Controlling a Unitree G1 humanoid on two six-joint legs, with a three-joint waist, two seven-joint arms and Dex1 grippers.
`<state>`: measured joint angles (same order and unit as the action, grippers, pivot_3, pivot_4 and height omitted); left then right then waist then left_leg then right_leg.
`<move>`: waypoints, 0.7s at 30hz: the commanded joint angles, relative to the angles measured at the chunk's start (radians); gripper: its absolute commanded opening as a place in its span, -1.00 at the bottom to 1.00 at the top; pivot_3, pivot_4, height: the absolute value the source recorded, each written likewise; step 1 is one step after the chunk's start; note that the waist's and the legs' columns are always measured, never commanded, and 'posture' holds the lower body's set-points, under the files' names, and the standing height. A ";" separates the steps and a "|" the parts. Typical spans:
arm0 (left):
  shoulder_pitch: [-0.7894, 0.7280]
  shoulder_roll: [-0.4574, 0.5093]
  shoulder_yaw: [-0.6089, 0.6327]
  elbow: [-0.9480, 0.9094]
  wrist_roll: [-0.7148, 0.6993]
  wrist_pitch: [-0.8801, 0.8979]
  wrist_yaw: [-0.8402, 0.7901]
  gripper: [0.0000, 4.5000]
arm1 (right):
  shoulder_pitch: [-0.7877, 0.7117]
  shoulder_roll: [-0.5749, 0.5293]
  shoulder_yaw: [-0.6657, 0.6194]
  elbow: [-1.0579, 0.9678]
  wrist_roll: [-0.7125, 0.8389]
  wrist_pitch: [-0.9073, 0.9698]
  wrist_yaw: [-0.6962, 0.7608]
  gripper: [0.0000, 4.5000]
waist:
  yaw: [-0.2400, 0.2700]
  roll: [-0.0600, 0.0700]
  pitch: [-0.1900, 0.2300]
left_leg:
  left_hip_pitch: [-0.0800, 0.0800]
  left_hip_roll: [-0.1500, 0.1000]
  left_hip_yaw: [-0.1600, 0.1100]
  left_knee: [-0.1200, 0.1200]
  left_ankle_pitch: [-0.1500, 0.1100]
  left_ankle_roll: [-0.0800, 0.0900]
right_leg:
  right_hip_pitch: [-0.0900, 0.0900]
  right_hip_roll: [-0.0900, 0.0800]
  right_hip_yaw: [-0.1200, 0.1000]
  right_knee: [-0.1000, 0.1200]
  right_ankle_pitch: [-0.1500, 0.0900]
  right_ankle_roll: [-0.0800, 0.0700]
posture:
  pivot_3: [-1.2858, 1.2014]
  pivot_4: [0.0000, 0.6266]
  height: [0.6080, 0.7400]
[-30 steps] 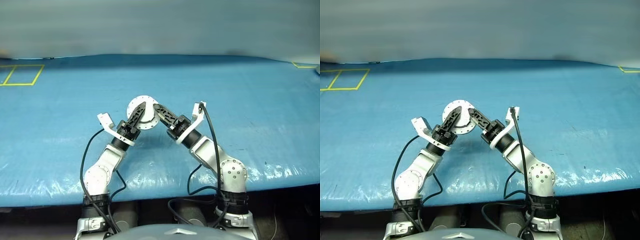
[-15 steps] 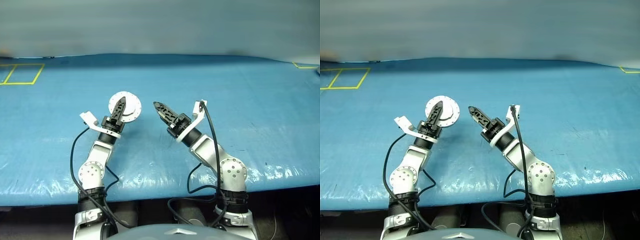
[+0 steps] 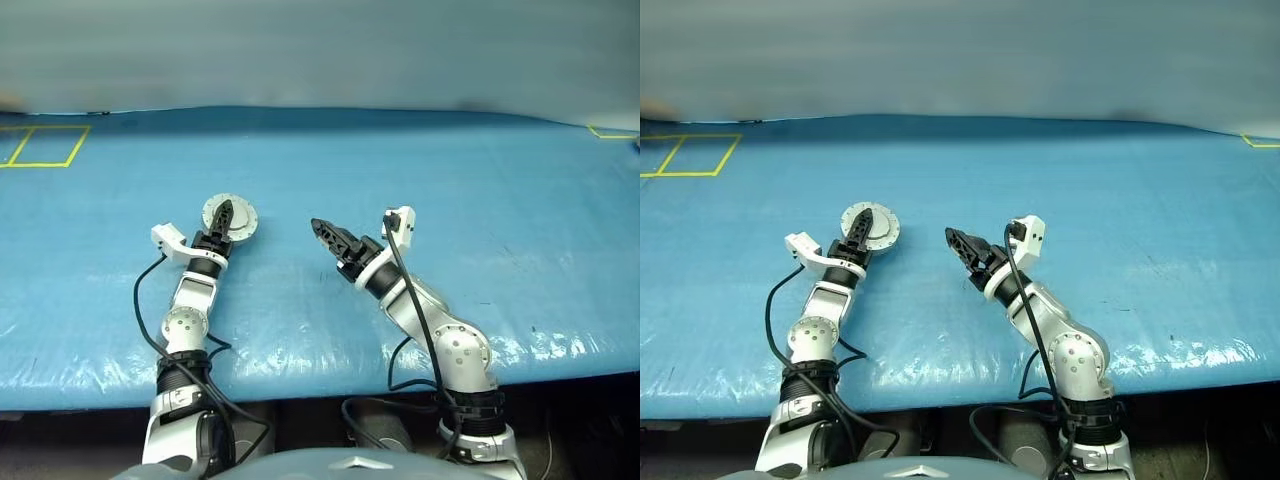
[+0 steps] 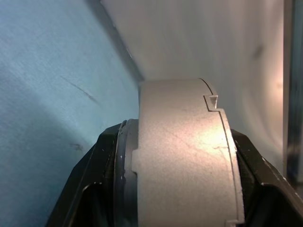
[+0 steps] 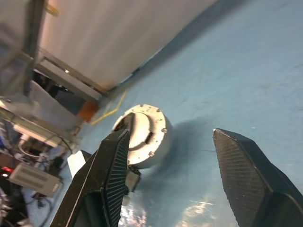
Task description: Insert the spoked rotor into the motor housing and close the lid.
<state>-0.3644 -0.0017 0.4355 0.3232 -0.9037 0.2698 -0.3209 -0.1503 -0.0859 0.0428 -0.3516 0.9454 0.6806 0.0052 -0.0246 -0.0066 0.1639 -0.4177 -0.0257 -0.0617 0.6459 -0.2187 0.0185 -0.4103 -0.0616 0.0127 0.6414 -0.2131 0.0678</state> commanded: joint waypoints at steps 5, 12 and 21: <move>-0.034 0.026 0.060 0.009 -0.020 -0.014 -0.034 0.16 | 0.082 -0.191 0.145 -0.112 -0.222 -0.020 0.192 0.31 | -0.001 -0.002 0.001 | 0.000 0.000 0.000 -0.001 0.000 0.000 | 0.000 0.000 0.000 0.000 0.000 0.000 | 0.03 -0.52 1.00; -0.032 0.026 0.088 0.022 -0.046 0.020 -0.064 0.16 | 0.107 -0.317 0.278 -0.093 -0.471 -0.145 0.313 0.31 | 0.002 -0.007 0.004 | 0.000 0.000 0.000 0.001 0.000 -0.001 | 0.000 0.000 0.000 0.000 -0.001 0.003 | 0.03 -0.52 1.00; -0.018 0.026 0.112 0.034 -0.044 0.034 -0.074 0.16 | 0.121 -0.268 0.257 -0.068 -0.533 -0.201 0.369 0.31 | 0.012 -0.011 0.006 | 0.000 0.000 -0.001 0.001 0.000 -0.001 | 0.000 0.000 0.000 0.000 0.002 0.000 | 0.03 -0.52 1.00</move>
<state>-0.3671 0.0137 0.5490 0.3888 -0.9342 0.3051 -0.3646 -0.0265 -0.3613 0.3197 -0.4010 0.4211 0.5043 0.3621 -0.0129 -0.0173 0.1695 -0.4175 -0.0253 -0.0625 0.6469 -0.2184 0.0177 -0.4098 -0.0620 0.0125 0.6410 -0.2111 0.0677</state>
